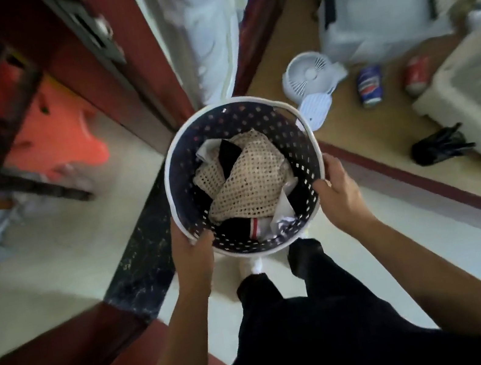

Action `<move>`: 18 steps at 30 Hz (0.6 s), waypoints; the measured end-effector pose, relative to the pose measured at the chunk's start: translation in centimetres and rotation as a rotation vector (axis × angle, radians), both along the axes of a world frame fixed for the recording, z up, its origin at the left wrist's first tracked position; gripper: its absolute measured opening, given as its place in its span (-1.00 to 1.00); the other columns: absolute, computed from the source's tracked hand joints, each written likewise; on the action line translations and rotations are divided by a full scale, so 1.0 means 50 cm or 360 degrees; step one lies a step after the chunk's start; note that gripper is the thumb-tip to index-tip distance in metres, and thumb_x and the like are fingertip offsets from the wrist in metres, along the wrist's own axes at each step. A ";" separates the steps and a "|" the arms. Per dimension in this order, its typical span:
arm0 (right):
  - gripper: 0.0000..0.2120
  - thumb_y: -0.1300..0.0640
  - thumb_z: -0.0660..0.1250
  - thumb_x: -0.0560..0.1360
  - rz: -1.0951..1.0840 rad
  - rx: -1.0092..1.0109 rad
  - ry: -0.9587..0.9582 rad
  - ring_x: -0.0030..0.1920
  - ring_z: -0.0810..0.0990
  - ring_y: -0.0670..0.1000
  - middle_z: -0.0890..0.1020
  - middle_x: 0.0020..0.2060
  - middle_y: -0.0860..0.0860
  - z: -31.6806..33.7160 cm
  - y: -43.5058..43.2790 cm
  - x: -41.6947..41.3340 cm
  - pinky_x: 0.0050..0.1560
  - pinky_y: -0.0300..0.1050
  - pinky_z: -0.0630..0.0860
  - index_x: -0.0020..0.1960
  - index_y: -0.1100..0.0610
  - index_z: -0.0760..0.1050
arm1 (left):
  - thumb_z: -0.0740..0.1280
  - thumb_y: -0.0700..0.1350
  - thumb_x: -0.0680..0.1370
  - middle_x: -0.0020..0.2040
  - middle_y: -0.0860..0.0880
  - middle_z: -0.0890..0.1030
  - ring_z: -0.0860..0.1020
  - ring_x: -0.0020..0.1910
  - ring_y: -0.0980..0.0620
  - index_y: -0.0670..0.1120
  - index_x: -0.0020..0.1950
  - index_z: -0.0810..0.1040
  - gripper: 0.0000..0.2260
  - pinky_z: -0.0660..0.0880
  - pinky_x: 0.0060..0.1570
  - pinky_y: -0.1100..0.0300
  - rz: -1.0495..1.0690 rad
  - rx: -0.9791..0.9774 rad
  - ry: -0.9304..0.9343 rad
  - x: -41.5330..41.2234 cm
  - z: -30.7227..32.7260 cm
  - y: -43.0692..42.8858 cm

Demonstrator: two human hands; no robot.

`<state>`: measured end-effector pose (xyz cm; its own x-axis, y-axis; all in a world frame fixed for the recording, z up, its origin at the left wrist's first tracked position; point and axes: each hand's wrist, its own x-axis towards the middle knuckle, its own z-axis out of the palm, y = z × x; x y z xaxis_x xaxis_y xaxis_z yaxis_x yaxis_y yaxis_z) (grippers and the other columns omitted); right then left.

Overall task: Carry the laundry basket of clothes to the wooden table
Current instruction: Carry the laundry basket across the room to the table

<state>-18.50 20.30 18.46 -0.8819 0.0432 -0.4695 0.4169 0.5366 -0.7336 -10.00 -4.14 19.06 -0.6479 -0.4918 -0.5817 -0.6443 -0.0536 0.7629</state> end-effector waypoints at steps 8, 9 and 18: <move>-0.53 0.34 0.21 0.55 -0.0725 -0.0116 0.0653 -0.15 0.61 -0.33 0.66 -0.13 -0.16 0.192 0.109 0.178 -0.12 -0.13 0.57 0.44 0.15 0.38 | 0.36 -0.35 0.41 0.29 -0.18 0.61 0.57 0.27 -0.12 -0.19 0.41 0.49 -0.45 0.47 0.34 -0.08 -0.0492 -0.0126 0.0471 -0.059 0.194 0.096; -0.53 0.34 0.22 0.55 -0.0827 -0.0129 0.0726 -0.13 0.61 -0.31 0.67 -0.10 -0.22 0.201 0.127 0.205 -0.08 -0.11 0.58 0.45 0.15 0.38 | 0.35 -0.29 0.37 0.27 -0.20 0.63 0.58 0.27 -0.17 -0.20 0.38 0.50 -0.46 0.47 0.31 -0.13 -0.0585 -0.0124 0.0513 -0.071 0.211 0.119; -0.37 0.33 0.25 0.38 -0.1713 -0.0275 0.1250 0.09 0.60 -0.38 0.62 0.06 -0.49 0.309 0.325 0.525 0.02 -0.41 0.54 0.43 0.03 0.34 | 0.32 -0.27 0.32 0.10 0.07 0.70 0.63 0.13 0.05 0.08 0.29 0.58 -0.44 0.53 0.23 -0.02 -0.1574 0.0115 0.0742 0.000 0.371 0.470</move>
